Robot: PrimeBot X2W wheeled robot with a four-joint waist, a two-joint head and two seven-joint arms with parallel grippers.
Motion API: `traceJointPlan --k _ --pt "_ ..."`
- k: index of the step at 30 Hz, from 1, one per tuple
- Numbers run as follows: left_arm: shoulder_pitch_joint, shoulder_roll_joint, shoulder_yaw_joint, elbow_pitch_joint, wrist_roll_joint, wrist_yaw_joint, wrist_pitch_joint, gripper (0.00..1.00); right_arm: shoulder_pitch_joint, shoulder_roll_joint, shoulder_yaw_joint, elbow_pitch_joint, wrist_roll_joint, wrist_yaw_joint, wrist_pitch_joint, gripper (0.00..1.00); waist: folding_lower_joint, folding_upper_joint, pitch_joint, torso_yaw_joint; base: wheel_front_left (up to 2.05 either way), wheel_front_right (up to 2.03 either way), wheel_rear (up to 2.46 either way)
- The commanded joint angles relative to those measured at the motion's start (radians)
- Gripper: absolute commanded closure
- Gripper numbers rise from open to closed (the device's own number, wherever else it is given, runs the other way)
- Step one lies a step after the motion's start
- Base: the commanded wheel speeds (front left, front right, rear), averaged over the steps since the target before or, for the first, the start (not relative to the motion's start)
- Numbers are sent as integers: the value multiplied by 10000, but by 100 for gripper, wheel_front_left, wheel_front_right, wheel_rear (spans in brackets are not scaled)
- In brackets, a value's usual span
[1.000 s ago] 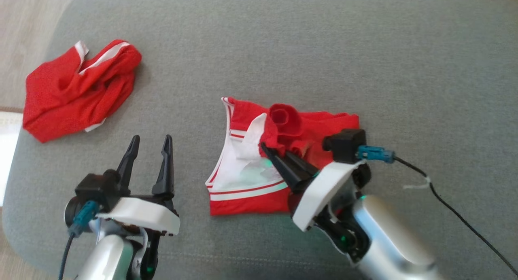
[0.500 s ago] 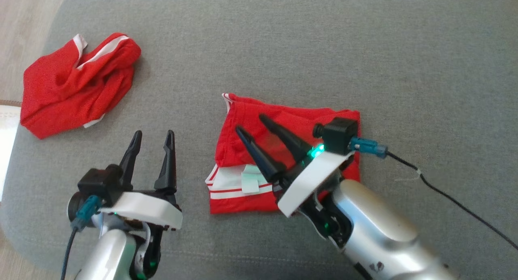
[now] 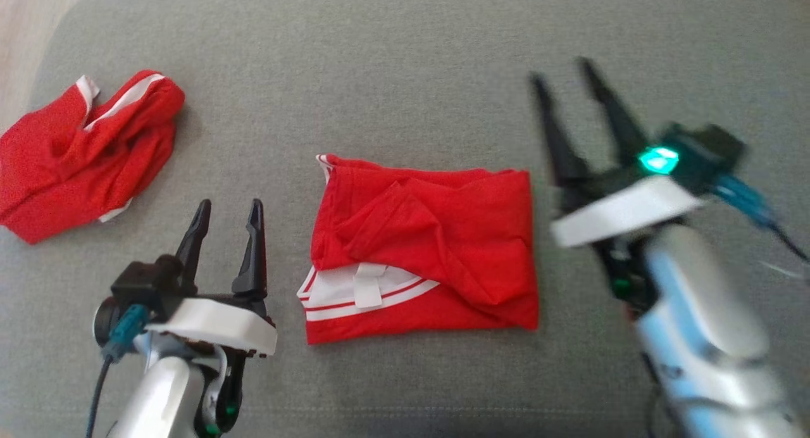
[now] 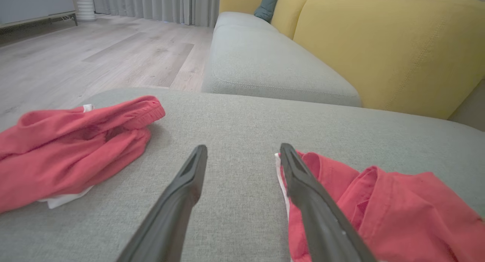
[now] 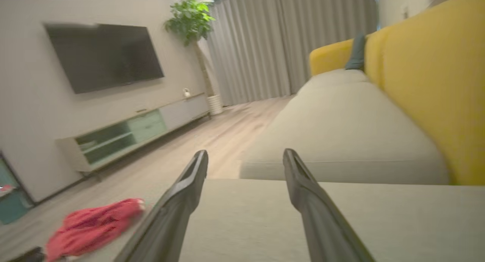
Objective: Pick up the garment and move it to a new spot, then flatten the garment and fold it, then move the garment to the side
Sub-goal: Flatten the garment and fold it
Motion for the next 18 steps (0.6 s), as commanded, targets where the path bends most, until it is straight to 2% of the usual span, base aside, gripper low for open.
traceJointPlan --k 1,5,6,10,18 --pt "-348 264 481 -412 93 38 -107 0 769 -170 -747 -661 -613 -9 275 0 0 0 -38 -100 0 0 0" --pt "-363 352 525 -481 78 56 -106 0 2061 -477 -2411 -1673 -1648 -9 978 0 0 0 -58 -205 0 0 0" --pt "-363 352 525 -481 78 56 -106 0 2061 -477 -2411 -1673 -1648 -9 978 0 0 0 -58 -205 0 0 0" --pt "-374 453 578 -543 76 86 -106 0 3200 -349 -3452 -2775 -2160 -9 1563 0 0 0 -99 -298 0 0 0" --pt "-242 605 627 -673 45 158 -91 0 4452 15 -3844 -3969 -2350 -9 2228 0 0 0 -222 -419 0 0 0"
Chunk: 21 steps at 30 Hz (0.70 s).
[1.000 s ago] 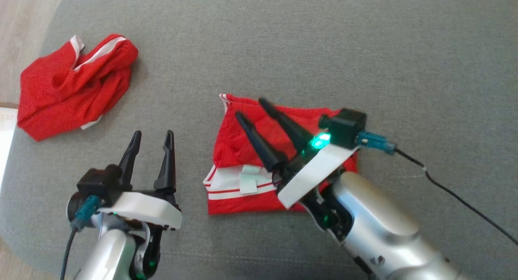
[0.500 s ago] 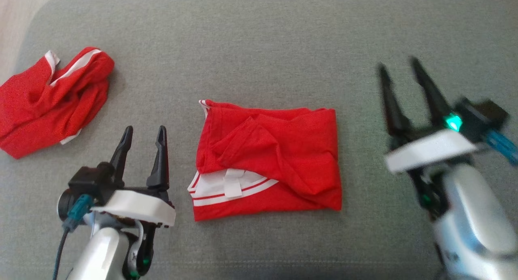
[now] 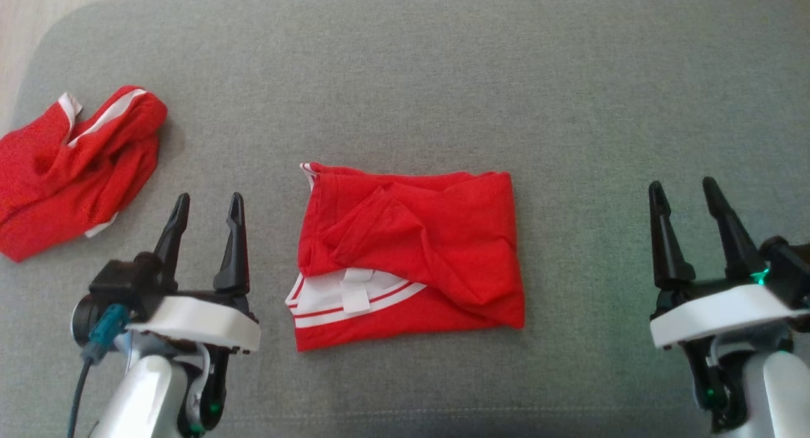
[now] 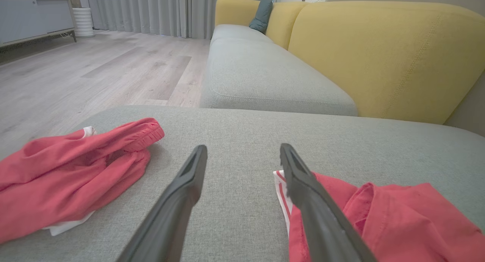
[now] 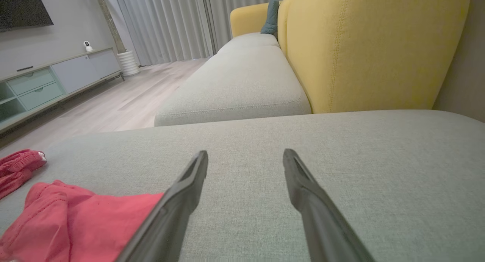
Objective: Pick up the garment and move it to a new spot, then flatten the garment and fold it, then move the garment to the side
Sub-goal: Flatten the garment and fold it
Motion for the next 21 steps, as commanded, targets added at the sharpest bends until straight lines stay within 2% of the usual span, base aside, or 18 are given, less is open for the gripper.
traceJointPlan --k 1,16,17,18,21 --pt "-248 264 387 -368 41 81 -72 0 -102 3 185 -446 -105 -9 46 0 0 0 -17 -7 0 0 0" --pt "-140 400 336 -586 -20 176 26 0 50 141 197 -525 -116 -9 185 0 0 0 -49 -77 0 0 0" --pt "-146 407 323 -601 -10 181 26 0 37 142 204 -514 -122 -9 192 53 0 0 -38 -71 0 0 0" --pt "-156 409 311 -613 -7 185 27 0 12 146 234 -489 -122 -9 213 100 0 0 -24 -63 0 0 0" --pt "-222 417 297 -637 -16 186 30 0 -217 127 573 -347 -130 -9 247 100 0 0 62 -25 0 0 0"
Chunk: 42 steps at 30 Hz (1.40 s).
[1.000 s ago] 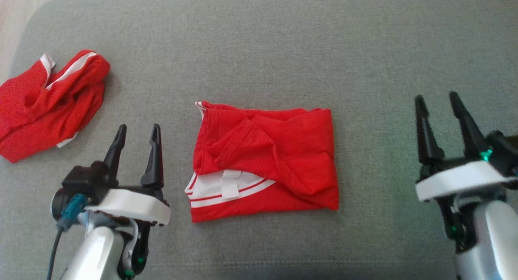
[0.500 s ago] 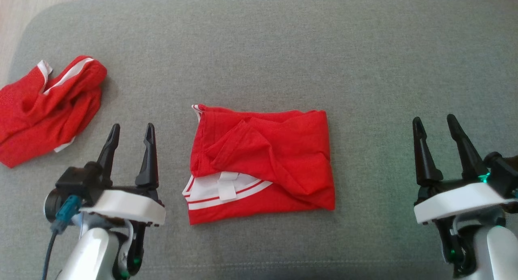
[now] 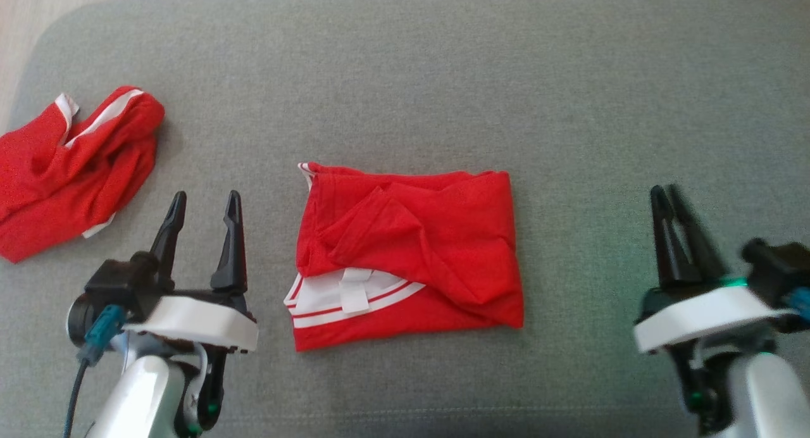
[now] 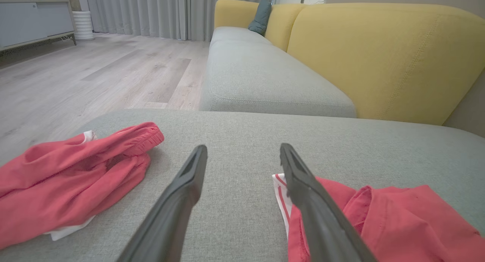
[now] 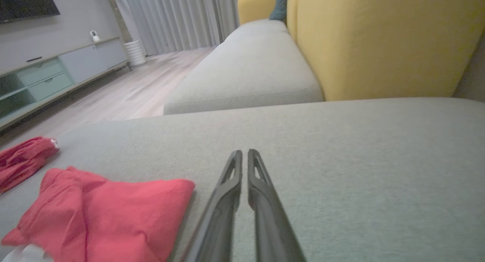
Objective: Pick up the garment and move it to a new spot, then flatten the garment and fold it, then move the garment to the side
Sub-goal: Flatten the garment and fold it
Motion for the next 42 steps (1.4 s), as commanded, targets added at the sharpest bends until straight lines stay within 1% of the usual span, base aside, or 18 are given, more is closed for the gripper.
traceJointPlan --k 1,4,8,10,11,17,20,26,32,37,39,42 --pt "-318 300 321 -375 0 21 -21 0 -394 -22 515 -197 -22 -9 58 100 0 0 68 42 0 0 0" --pt "-435 293 279 -365 9 -25 -34 0 -835 -47 1507 387 123 -9 82 100 0 0 179 143 0 0 0" --pt "-607 232 178 -281 38 -96 -56 0 -1417 18 3040 1551 545 -9 -90 100 0 0 293 399 0 0 0" --pt "-678 176 145 -238 30 -129 -72 0 -1692 74 3644 2227 795 -9 -285 100 0 0 326 535 0 0 0" --pt "-678 176 145 -238 30 -129 -72 0 -1692 74 3644 2227 795 -9 -285 100 0 0 326 535 0 0 0" --pt "-811 72 91 -125 56 -215 -120 0 -2640 206 4789 4271 1671 -9 -883 100 0 0 448 837 0 0 0" --pt "-864 12 79 -74 68 -244 -138 0 -3095 220 5522 4880 2283 -9 -1180 100 0 0 479 932 0 0 0" --pt "-868 -41 119 -27 98 -279 -162 0 -3698 225 7138 5343 3318 -9 -1414 100 0 0 497 969 0 0 0" --pt "-856 -89 178 3 141 -289 -174 0 -3999 226 8697 5410 4193 -9 -980 100 0 0 509 901 0 0 0" --pt "-851 -113 217 53 181 -322 -180 0 -4276 226 9032 5444 4430 -9 -1186 100 0 0 493 832 0 0 0" --pt "-794 -113 243 86 195 -323 -181 0 -4323 188 9036 5244 4532 -9 -1377 100 0 0 405 789 0 0 0" --pt "-691 -100 291 117 213 -301 -182 0 -4299 -94 8939 4641 4616 -9 -1573 100 0 0 282 714 0 0 0"
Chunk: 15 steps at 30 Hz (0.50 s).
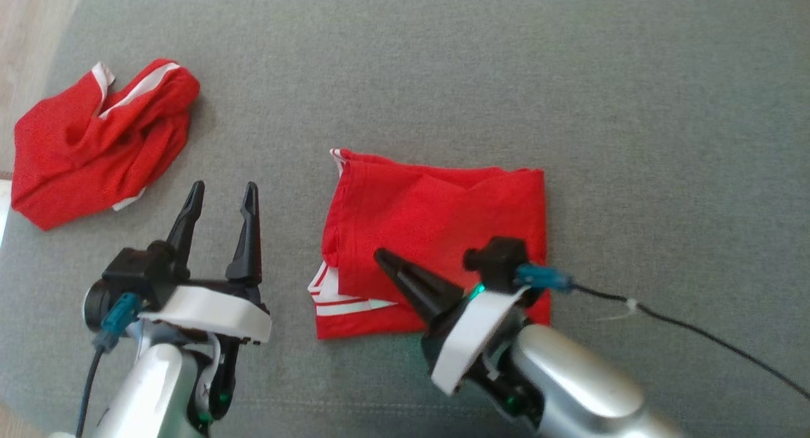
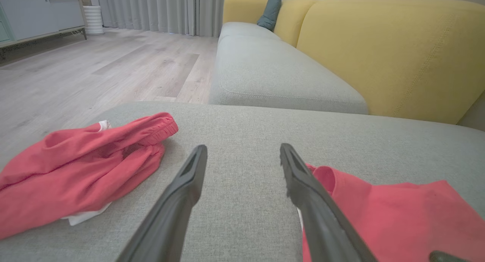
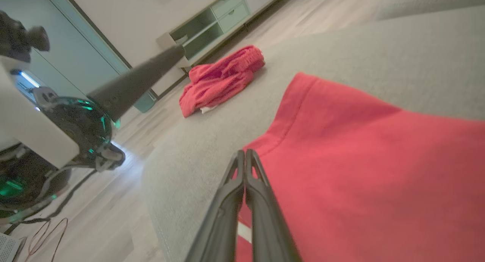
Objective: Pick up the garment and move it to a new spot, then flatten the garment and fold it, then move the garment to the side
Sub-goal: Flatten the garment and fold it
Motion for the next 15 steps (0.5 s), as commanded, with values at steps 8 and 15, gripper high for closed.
traceJointPlan --k 8,15 --pt "17 255 602 -344 155 98 -119 0 732 -722 -2911 -1542 -991 -9 -697 100 0 0 -465 -327 0 0 0" --pt "250 430 690 -504 202 159 -119 0 1940 -637 -6227 -2307 -2666 -9 -431 0 0 0 -798 -558 0 0 0"
